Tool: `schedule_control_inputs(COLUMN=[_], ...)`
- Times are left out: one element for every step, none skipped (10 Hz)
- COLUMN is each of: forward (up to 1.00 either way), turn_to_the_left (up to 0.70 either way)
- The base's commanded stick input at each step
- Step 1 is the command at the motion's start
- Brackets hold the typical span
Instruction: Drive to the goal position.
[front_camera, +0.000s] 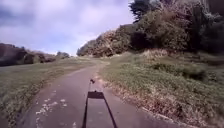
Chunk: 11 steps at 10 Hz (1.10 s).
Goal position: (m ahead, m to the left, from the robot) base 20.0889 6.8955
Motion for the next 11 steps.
schedule_control_inputs(forward=[0.01,0.03,0.0,0.0,0.0,0.0,0.0,0.0,0.0,0.0,0.0], turn_to_the_left=[0.02,0.05,0.7,0.7,0.7,0.7,0.7,0.13,0.04,0.0,0.0])
